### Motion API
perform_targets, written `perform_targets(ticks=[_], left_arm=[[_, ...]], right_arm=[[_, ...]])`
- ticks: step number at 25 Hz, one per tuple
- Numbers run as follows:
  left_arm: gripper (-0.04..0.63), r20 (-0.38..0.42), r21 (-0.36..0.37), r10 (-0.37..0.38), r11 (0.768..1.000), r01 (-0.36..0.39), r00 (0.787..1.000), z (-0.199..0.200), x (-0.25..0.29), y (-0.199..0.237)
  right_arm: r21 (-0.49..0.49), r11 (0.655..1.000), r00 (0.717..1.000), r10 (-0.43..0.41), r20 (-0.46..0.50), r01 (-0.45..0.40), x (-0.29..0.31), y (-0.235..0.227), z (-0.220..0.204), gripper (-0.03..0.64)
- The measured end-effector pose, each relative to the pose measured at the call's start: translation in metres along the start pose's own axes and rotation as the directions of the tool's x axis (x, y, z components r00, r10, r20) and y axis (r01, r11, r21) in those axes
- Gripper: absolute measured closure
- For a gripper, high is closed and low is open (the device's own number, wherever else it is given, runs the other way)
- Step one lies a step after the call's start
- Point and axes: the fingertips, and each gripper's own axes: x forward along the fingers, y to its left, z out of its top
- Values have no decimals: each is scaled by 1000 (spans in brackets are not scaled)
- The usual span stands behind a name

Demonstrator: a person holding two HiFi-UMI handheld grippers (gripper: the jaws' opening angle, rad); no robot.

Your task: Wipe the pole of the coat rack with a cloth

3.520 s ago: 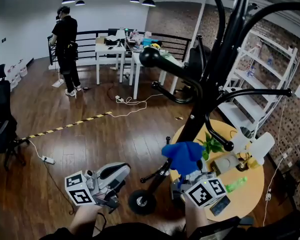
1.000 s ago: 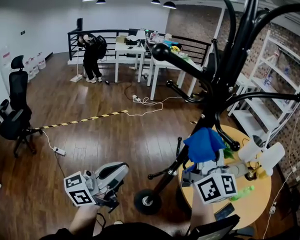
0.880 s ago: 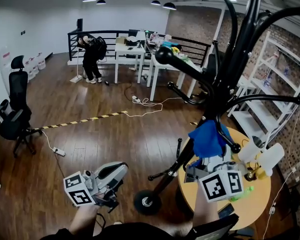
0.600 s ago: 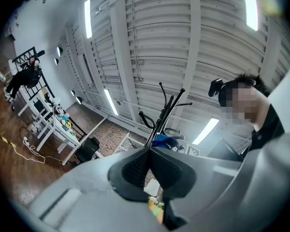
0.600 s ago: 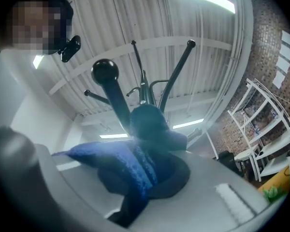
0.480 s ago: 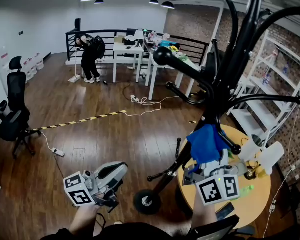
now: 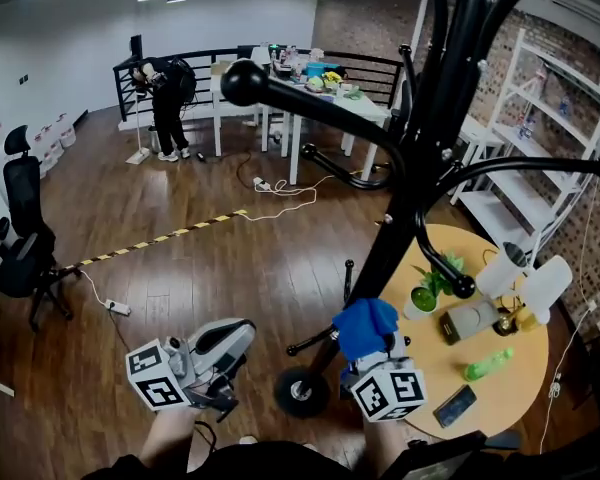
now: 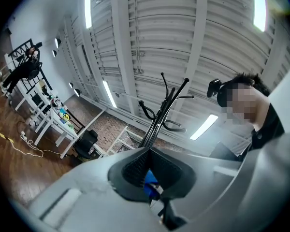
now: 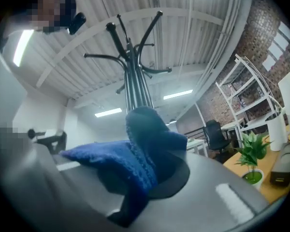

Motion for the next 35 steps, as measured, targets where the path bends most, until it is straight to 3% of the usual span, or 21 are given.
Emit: perform_targets(ticks=[3, 7, 13, 17, 20, 24, 28, 35], left_arm=[[593, -9, -3, -5, 1000, 5, 1000, -1, 4, 1], [593, -21, -17, -8, 1000, 8, 1000, -7, 7, 1], [593, -22, -16, -2, 1000, 1, 1000, -7, 9, 4], [594, -22, -23, -3, 1000, 3, 1000, -11, 11, 3], [592, -20, -23, -3, 1000, 2, 1000, -11, 11, 4], [592, -12, -15, -4, 1000, 4, 1000, -9, 9, 4], [593, -1, -1, -9, 1000, 9, 1000, -4, 10, 6], [593, 29, 3, -22, 1000, 22, 999, 0, 10, 4]], right_arm=[[-16, 999, 990, -50, -129, 49, -8, -15, -59, 593], [-17, 996, 953, -92, -290, 91, -21, -35, -136, 593], [50, 995, 954, -63, -292, 81, -22, -38, -143, 592], [57, 994, 936, -67, -345, 92, -21, -37, -137, 592], [84, 995, 957, -33, -288, 59, -14, -27, -102, 592], [49, 997, 972, -39, -232, 52, -7, -12, -55, 592], [-1, 1000, 1000, 13, -22, -13, 7, 7, 28, 592], [-107, 991, 969, 100, 226, -78, 24, 41, 155, 592]])
